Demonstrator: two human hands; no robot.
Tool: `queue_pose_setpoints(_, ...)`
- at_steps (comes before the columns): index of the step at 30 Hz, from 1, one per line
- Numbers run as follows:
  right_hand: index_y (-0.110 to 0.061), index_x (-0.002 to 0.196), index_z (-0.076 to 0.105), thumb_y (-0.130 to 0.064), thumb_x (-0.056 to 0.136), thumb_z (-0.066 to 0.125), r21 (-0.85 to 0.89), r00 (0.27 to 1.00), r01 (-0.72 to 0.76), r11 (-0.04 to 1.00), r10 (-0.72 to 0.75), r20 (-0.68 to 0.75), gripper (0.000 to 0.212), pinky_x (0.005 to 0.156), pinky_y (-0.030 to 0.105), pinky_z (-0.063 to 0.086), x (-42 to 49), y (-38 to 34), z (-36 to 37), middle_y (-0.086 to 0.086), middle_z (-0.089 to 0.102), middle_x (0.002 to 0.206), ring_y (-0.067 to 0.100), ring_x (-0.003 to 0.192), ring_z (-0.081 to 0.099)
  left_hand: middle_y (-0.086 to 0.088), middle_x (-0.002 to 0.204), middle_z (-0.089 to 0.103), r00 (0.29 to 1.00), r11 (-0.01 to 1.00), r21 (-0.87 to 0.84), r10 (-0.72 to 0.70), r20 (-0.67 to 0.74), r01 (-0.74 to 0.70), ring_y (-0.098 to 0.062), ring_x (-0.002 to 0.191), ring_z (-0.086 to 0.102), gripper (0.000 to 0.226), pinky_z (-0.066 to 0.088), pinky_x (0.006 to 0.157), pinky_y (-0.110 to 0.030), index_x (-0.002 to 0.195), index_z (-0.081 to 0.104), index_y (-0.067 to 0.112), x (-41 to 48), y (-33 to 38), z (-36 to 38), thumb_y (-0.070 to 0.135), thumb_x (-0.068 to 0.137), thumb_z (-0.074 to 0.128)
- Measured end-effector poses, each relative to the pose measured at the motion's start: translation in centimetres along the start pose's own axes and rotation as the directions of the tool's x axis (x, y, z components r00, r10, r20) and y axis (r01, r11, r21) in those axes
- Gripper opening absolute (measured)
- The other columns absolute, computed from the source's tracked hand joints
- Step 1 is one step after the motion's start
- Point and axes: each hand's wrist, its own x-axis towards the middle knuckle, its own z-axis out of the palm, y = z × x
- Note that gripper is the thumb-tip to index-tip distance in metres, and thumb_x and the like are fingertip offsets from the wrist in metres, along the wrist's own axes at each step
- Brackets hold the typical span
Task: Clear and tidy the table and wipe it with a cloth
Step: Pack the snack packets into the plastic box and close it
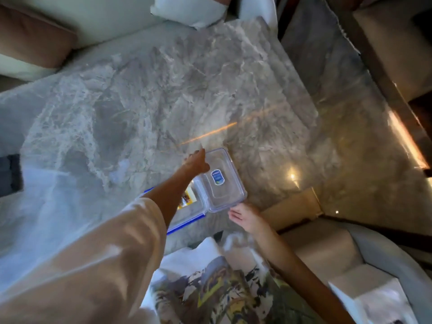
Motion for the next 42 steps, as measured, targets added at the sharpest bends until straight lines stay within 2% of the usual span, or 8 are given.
queue_pose_setpoints(2,0.006,0.117,0.056,0.004,0.092,0.047,0.050,1.000,-0.023,0.998,0.022,0.019,0.027,0.099,0.032,0.045,0.3,0.1,-0.1,0.022,0.061,0.103,0.027,0.122,0.055,-0.020,0.148,0.037,1.000,1.000,0.011,0.006,0.001,-0.006,-0.040,0.134,0.040,0.068,0.036,0.110,-0.048,0.146,0.033,0.008,0.3,-0.3,0.4,0.008,0.083,0.058)
queue_pose_setpoints(6,0.010,0.126,0.050,0.010,0.091,0.045,0.141,0.999,0.037,0.989,-0.032,-0.040,0.035,0.104,0.038,0.046,0.7,-0.2,-0.9,0.033,0.052,0.134,0.035,0.118,0.058,-0.014,0.147,0.037,0.995,0.987,-0.148,-0.067,-0.076,0.055,-0.036,0.135,0.034,0.066,0.027,0.112,-0.047,0.144,0.035,0.015,0.6,-0.4,0.5,0.007,0.082,0.055)
queue_pose_setpoints(16,-0.009,0.136,0.052,0.005,0.092,0.047,-0.023,0.849,0.513,0.858,-0.511,-0.133,0.047,0.096,0.035,0.046,-1.8,-3.9,2.3,0.012,0.064,0.122,0.022,0.112,0.059,-0.029,0.128,0.039,0.861,0.849,-0.517,-0.177,-0.476,-0.111,-0.039,0.123,0.040,0.040,0.027,0.108,-0.034,0.127,0.049,-0.004,-4.9,-3.1,-2.7,0.008,0.089,0.058)
queue_pose_setpoints(23,-0.007,0.136,0.051,-0.002,0.088,0.063,-0.452,0.722,0.676,0.582,-0.647,0.245,0.050,0.082,0.033,0.049,-2.7,-2.9,9.9,0.010,0.059,0.099,0.021,0.090,0.057,-0.030,0.115,0.053,0.755,0.666,-0.732,-0.553,-0.353,0.145,-0.039,0.117,0.045,0.030,0.036,0.097,-0.041,0.106,0.053,-0.010,-13.9,-15.1,1.9,0.008,0.085,0.063)
queue_pose_setpoints(25,-0.010,0.137,0.051,-0.005,0.087,0.064,-0.583,0.710,0.664,0.468,-0.639,0.297,0.052,0.094,0.038,0.051,-2.6,-1.7,10.9,0.014,0.063,0.110,0.023,0.099,0.061,-0.030,0.114,0.054,0.748,0.601,-0.772,-0.605,-0.273,0.205,-0.039,0.115,0.048,0.023,0.039,0.094,-0.041,0.099,0.052,-0.003,-15.6,-16.9,3.5,0.010,0.084,0.064)
queue_pose_setpoints(30,-0.029,0.138,0.050,-0.013,0.088,0.061,-0.731,0.631,0.649,0.210,-0.685,0.364,0.053,0.078,0.038,0.054,-2.4,0.5,10.9,0.015,0.066,0.097,0.022,0.083,0.062,-0.034,0.112,0.056,0.757,0.541,-0.804,-0.626,-0.187,0.248,-0.042,0.108,0.052,0.012,0.043,0.086,-0.043,0.087,0.047,0.002,-17.3,-17.4,6.3,0.006,0.083,0.058)
queue_pose_setpoints(36,-0.016,0.140,0.049,-0.010,0.090,0.056,-0.762,0.641,0.618,0.196,-0.687,0.343,0.051,0.102,0.043,0.048,-2.6,0.5,9.8,0.009,0.060,0.133,0.024,0.119,0.059,-0.029,0.120,0.050,0.812,0.602,-0.764,-0.553,-0.189,0.232,-0.042,0.111,0.049,0.024,0.040,0.093,-0.043,0.103,0.046,-0.005,-17.2,-16.4,7.3,0.007,0.086,0.055)
queue_pose_setpoints(42,-0.021,0.141,0.047,-0.015,0.093,0.057,-0.781,0.657,0.593,0.199,-0.680,0.325,0.050,0.102,0.040,0.049,-3.0,1.2,9.8,0.003,0.059,0.136,0.021,0.121,0.058,-0.023,0.117,0.052,0.833,0.627,-0.741,-0.525,-0.172,0.242,-0.040,0.102,0.055,0.021,0.045,0.081,-0.039,0.097,0.044,0.003,-17.2,-17.2,7.0,0.010,0.084,0.059)
